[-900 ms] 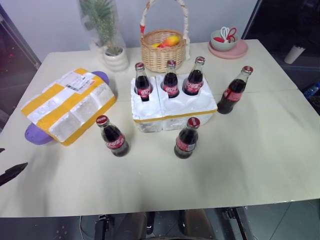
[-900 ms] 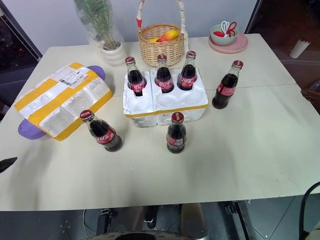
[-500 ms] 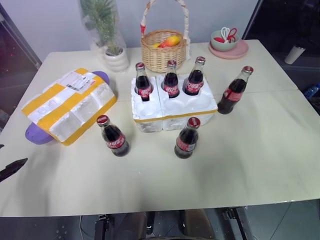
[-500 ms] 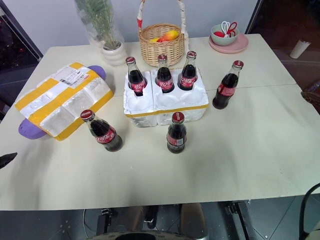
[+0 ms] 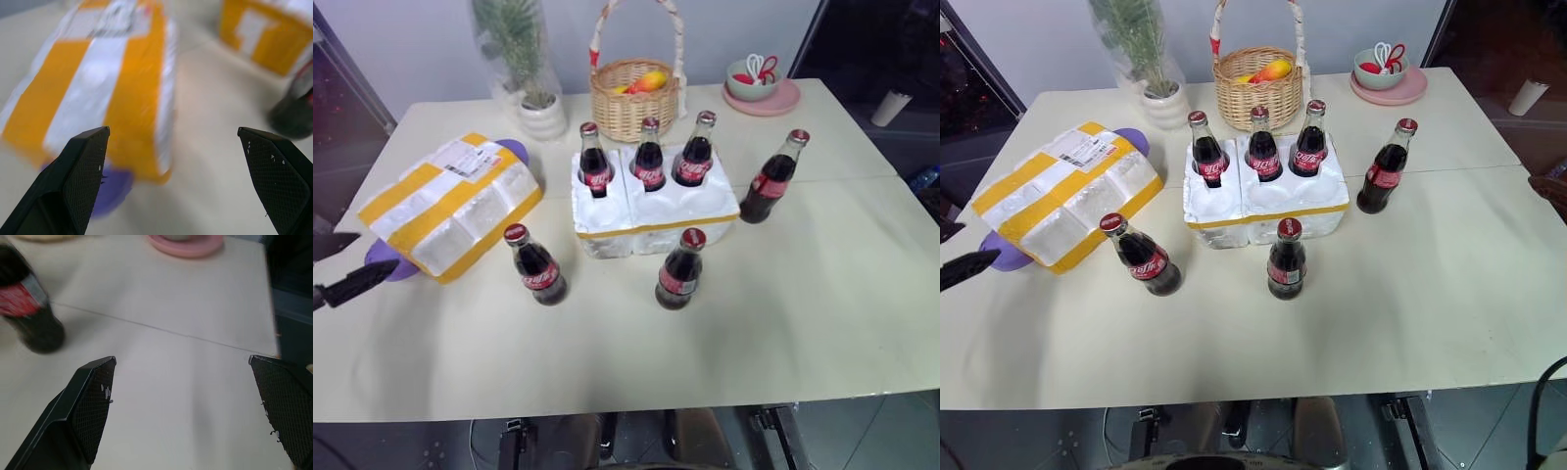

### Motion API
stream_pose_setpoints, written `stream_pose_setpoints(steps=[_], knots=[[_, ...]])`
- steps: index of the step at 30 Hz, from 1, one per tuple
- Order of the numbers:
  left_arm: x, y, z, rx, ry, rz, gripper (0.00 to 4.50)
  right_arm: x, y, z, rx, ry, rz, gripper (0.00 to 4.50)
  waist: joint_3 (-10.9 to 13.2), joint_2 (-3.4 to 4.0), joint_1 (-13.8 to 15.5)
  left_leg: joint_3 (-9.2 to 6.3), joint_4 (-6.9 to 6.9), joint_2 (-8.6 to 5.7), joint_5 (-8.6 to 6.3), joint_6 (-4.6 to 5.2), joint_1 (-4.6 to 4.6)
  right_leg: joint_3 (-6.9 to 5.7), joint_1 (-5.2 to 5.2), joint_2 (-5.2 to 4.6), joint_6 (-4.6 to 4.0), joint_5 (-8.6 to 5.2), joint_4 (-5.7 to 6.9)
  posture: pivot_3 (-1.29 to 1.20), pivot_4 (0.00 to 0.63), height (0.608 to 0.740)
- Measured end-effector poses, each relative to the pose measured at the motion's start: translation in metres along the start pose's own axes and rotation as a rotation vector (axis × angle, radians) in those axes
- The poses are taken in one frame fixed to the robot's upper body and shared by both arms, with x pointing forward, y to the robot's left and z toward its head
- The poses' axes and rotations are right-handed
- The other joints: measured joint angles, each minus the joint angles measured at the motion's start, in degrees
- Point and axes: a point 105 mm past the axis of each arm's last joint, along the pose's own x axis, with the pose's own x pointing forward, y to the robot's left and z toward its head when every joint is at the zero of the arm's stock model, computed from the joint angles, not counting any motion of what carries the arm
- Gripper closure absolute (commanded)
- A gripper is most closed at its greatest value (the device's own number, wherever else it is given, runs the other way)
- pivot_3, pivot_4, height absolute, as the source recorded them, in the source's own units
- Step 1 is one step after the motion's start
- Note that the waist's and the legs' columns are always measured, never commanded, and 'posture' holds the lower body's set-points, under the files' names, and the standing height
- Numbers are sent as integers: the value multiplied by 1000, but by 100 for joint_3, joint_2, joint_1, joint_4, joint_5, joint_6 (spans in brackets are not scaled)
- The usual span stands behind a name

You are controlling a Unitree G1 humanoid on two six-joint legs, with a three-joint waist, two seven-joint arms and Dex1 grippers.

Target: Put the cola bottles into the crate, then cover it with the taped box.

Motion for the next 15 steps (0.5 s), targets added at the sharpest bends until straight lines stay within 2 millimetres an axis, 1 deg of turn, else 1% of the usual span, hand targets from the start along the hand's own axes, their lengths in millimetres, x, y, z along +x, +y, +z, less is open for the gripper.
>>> stream_pose_setpoints(steps=[2, 3, 5, 7, 11, 13, 15], knots=[[8, -13, 16, 13, -2, -112, 113, -6, 12, 30, -37, -37, 106, 0, 0, 13, -1, 0, -4, 0, 0, 0, 0, 0, -1, 1, 0, 0, 0, 0, 150, 740], [14, -22, 23, 29, 11, -185, 113, -10, 24, 52, -81, -62, 188, 0, -2, 17, -5, 0, -9, 6, 0, 0, 2, 0, -2, 7, 0, -1, -1, 0, 150, 740], [22, -32, 25, 34, 35, -266, 113, -14, 41, 73, -121, -71, 282, 0, -2, 17, -22, 0, -14, 18, -4, -6, 2, 2, -4, 17, -1, -1, -5, 0, 150, 740], [34, -42, 17, 26, 85, -366, 113, -9, 69, 92, -143, -72, 414, 0, -2, 21, -34, 4, -13, 24, -5, -9, 2, 10, -10, 21, -2, -1, -2, 0, 150, 740], [51, -58, 10, 62, 139, -495, 113, -1, 119, 113, -161, -69, 628, 0, -2, 21, 3, 5, -9, 28, -5, -10, 0, 13, -12, 26, -6, 1, -1, 0, 150, 740], [60, -61, 5, 89, 163, -530, 113, -2, 144, 118, -171, -58, 727, 0, -1, 20, 30, 5, -8, 27, -5, -10, -5, 13, -14, 25, -5, 2, -4, 0, 150, 740], [67, -62, 1, 96, 165, -549, 113, -4, 163, 119, -181, -41, 804, 0, -1, 19, 66, 5, -7, 25, -5, -9, -7, 13, -15, 23, -6, 2, -5, 0, 150, 740]])
